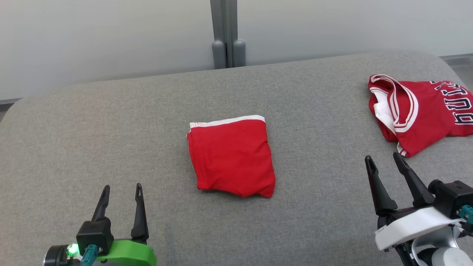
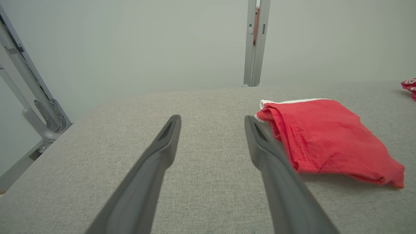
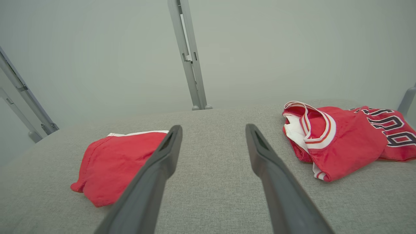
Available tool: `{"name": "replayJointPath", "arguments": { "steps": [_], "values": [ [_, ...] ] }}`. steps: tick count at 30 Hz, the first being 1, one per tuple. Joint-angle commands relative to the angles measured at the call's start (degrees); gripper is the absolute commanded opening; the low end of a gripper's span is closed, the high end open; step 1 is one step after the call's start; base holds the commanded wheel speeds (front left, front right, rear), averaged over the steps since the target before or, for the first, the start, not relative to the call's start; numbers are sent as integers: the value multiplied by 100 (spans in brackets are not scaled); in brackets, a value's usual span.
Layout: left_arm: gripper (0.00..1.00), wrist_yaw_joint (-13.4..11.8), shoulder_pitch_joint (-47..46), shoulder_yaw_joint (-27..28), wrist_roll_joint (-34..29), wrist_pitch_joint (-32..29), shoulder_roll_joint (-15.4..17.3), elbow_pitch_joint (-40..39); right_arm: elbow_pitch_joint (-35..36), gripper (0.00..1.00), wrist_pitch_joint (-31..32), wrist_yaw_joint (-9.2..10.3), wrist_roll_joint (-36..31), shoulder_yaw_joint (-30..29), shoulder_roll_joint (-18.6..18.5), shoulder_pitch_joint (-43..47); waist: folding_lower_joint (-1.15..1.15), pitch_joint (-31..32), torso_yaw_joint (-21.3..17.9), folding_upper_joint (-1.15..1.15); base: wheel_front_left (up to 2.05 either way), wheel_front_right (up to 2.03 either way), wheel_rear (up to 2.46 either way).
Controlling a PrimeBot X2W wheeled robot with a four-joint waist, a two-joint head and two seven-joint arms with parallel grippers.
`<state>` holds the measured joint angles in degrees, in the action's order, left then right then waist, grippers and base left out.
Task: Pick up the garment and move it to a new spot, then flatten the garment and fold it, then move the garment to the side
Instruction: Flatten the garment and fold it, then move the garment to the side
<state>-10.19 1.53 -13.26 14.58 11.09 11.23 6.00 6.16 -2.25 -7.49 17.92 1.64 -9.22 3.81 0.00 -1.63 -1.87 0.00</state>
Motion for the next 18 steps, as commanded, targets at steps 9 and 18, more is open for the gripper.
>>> {"name": "replayJointPath", "arguments": {
  "steps": [9, 18],
  "values": [
    [100, -57, 38, -2, 76, 32, 58, 62, 104, 100, 126, 1, -26, -24, -27, 87, 0, 11, 25, 0, 0, 0, 0],
    [100, -105, -39, -19, 87, 59, 78, 65, 128, 100, 158, 1, -51, -68, -21, 64, 0, -76, 45, 0, 0, 0, 0]
  ]
}}
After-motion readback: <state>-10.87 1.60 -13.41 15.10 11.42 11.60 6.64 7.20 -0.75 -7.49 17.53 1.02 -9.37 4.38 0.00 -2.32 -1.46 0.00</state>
